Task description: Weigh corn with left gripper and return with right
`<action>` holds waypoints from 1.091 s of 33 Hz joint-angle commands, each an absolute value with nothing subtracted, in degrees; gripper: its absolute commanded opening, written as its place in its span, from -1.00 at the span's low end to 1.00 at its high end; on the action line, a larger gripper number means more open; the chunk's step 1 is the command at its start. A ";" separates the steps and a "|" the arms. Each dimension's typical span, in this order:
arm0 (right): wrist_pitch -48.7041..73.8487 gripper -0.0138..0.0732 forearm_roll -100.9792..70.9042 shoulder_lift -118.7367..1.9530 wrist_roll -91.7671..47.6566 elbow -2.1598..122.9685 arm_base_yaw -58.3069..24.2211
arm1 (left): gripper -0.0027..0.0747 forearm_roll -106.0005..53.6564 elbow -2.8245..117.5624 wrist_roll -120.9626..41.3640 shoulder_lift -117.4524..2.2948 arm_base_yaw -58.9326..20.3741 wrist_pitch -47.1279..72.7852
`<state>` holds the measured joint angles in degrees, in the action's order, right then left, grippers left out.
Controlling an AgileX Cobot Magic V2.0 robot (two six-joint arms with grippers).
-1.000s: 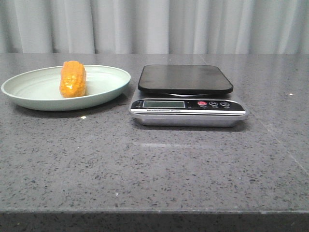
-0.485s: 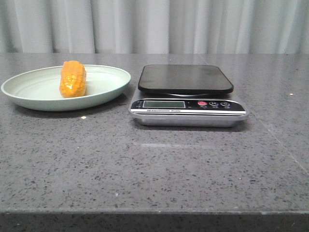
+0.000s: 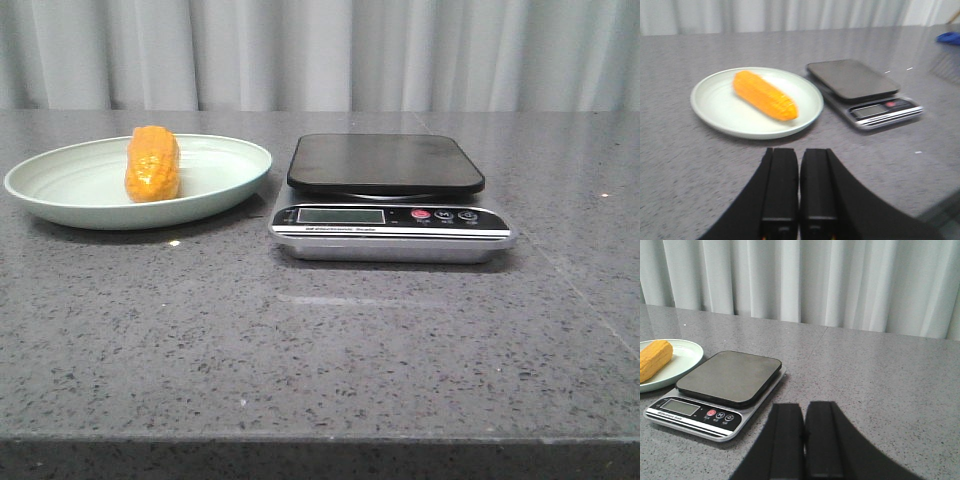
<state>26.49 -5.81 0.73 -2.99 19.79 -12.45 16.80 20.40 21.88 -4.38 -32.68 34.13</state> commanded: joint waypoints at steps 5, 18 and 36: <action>22.08 -0.31 -6.04 1.11 -3.43 21.12 -12.22 | -0.59 8.85 13.16 8.69 -5.10 -15.82 15.34; 22.25 -0.31 -6.04 1.11 -3.43 21.12 -12.22 | -0.59 1.15 -0.54 2.71 1.30 3.13 1.76; 22.29 -0.31 -6.04 1.11 -3.43 21.12 -12.22 | -0.59 0.00 -0.64 2.71 1.40 7.21 1.35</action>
